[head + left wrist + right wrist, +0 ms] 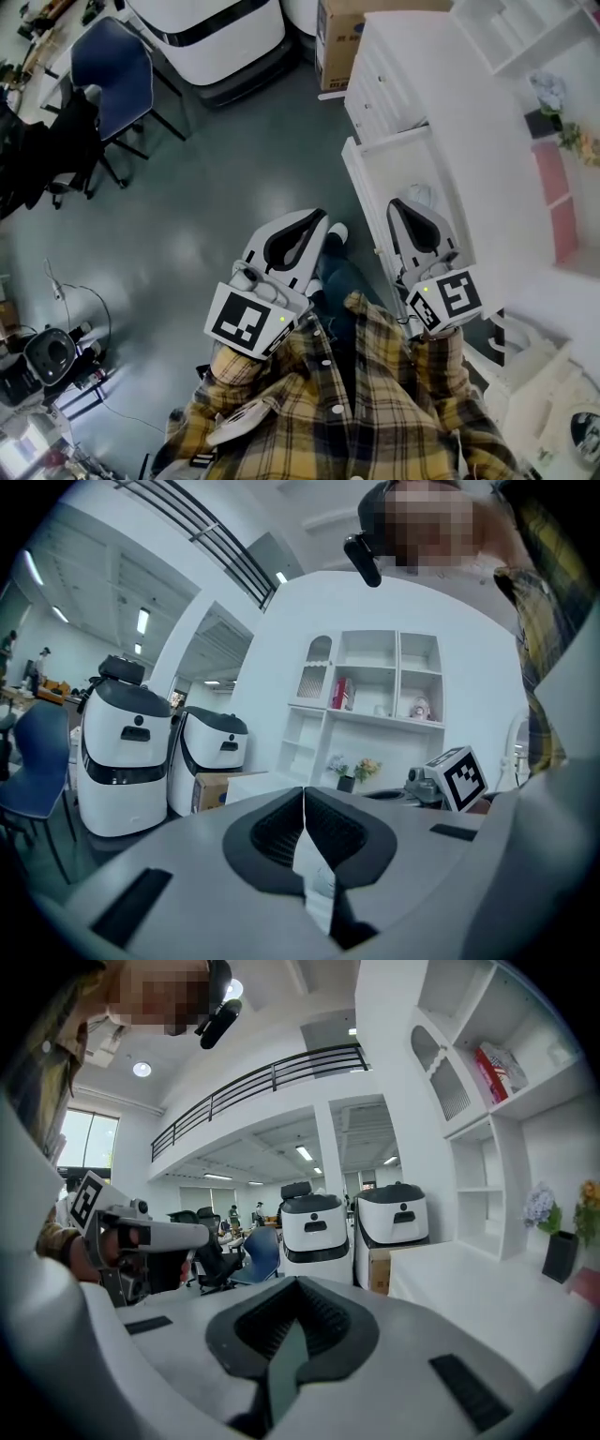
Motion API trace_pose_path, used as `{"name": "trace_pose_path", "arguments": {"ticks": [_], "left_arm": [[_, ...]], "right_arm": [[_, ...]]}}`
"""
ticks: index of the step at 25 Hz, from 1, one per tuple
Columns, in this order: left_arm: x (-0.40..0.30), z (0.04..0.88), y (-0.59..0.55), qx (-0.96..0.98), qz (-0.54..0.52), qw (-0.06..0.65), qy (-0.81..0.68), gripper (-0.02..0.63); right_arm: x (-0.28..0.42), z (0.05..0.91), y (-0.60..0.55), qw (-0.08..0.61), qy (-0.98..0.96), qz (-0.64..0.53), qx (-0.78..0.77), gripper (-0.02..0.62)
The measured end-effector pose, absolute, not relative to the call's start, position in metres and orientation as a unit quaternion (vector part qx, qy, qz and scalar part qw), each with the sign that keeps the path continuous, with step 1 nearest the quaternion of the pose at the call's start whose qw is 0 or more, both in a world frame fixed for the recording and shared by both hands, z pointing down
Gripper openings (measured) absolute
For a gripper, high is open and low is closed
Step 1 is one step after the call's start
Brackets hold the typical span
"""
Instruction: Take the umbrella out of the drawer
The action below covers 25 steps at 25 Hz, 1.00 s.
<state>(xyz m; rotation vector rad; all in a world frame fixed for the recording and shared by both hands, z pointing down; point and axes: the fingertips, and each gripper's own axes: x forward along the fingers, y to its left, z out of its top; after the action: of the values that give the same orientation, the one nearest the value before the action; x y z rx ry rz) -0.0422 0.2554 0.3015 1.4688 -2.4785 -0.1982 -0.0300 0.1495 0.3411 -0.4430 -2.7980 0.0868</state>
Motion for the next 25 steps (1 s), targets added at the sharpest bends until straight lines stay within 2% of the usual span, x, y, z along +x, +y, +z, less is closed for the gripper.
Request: {"name": "trace_pose_path", "arguments": {"ticks": [11, 19, 25], "left_arm": [[-0.108, 0.289, 0.159, 0.583, -0.043, 0.13, -0.801, 0.023], [-0.118, 0.29, 0.098, 0.64, -0.024, 0.138, -0.756, 0.023], [-0.099, 0.293, 0.056, 0.707, -0.008, 0.149, -0.691, 0.023]], "right_arm": [[-0.083, 0.324, 0.056, 0.135, -0.987, 0.048, -0.067, 0.017], [-0.08, 0.327, 0.007, 0.129, -0.989, 0.069, -0.007, 0.017], [-0.048, 0.328, -0.028, 0.129, -0.985, 0.082, 0.084, 0.017]]}}
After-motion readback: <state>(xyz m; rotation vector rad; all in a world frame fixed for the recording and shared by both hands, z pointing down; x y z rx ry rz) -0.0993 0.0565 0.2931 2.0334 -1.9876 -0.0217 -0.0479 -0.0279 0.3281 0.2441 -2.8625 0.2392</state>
